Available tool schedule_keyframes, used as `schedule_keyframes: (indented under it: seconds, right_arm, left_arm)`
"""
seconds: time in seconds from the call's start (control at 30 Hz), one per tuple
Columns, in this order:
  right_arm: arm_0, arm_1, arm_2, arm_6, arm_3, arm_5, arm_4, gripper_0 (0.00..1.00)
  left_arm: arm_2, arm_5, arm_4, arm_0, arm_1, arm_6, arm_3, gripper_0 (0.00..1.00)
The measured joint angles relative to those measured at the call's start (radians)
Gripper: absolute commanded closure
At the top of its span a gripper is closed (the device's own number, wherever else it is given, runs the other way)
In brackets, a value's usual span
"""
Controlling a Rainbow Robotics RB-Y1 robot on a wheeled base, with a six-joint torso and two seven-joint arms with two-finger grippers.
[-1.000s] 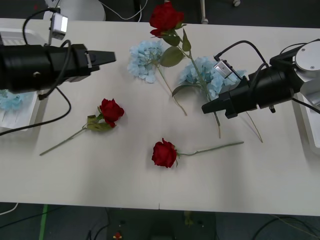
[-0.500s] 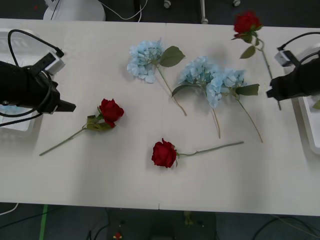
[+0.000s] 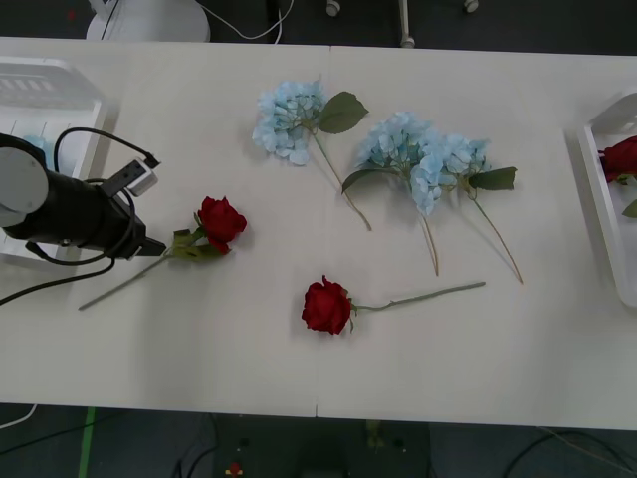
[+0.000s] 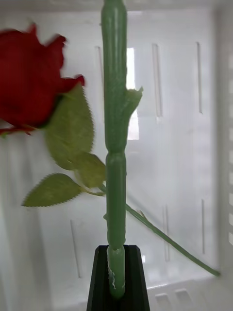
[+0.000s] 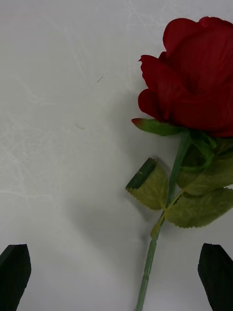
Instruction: Put the red flowers into the right box and the blue flowers into the left box
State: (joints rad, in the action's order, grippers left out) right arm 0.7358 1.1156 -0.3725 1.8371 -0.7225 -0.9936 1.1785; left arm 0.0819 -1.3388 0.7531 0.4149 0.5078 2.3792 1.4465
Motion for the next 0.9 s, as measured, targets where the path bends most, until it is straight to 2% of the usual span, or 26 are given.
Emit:
schedule_keyframes:
  seconds: [0.2,0.53,0.57,0.63,0.7,0.73,0.77,0.8,0.83,0.87,0.9]
  right_arm:
    - [-0.001,0.003,0.0,0.0,0.089,0.009,-0.097,1.0]
    - [-0.028,-0.013,0.0,-0.003,0.09,0.109,-0.363,1.0]
    - [-0.033,-0.017,0.0,-0.01,0.09,0.113,-0.38,1.0]
    - [-0.044,-0.026,0.0,-0.055,0.09,0.117,-0.435,1.0]
    - [-0.052,-0.035,0.0,-0.107,0.09,0.12,-0.472,1.0]
    - [-0.057,-0.037,0.0,-0.121,0.09,0.12,-0.478,1.0]
    - [-0.061,-0.039,0.0,-0.121,0.09,0.12,-0.483,1.0]
    - [-0.065,-0.041,0.0,-0.12,0.09,0.122,-0.492,1.0]
    - [-0.069,-0.042,0.0,-0.12,0.09,0.124,-0.5,1.0]
    - [-0.072,-0.044,0.0,-0.12,0.09,0.126,-0.507,0.93]
    - [-0.075,-0.046,0.0,-0.12,0.09,0.126,-0.512,0.72]
  left_arm:
    - [-0.098,0.042,-0.093,0.0,-0.035,0.0,-0.02,0.0]
    - [-0.115,0.108,-0.121,0.02,-0.097,0.0,-0.108,0.0]
    - [-0.115,0.111,-0.123,0.025,-0.102,0.0,-0.113,0.02]
    - [-0.115,0.119,-0.13,0.038,-0.112,0.0,-0.127,0.2]
    - [-0.115,0.129,-0.137,0.051,-0.12,0.0,-0.14,0.54]
    - [-0.115,0.134,-0.143,0.057,-0.125,0.0,-0.147,0.64]
    - [-0.115,0.138,-0.152,0.062,-0.131,0.0,-0.152,0.88]
    - [-0.115,0.141,-0.164,0.066,-0.136,0.0,-0.155,1.0]
    - [-0.115,0.144,-0.175,0.069,-0.141,0.0,-0.157,1.0]
    - [-0.115,0.149,-0.188,0.071,-0.146,0.0,-0.159,1.0]
    - [-0.115,0.154,-0.195,0.072,-0.151,0.0,-0.161,1.0]
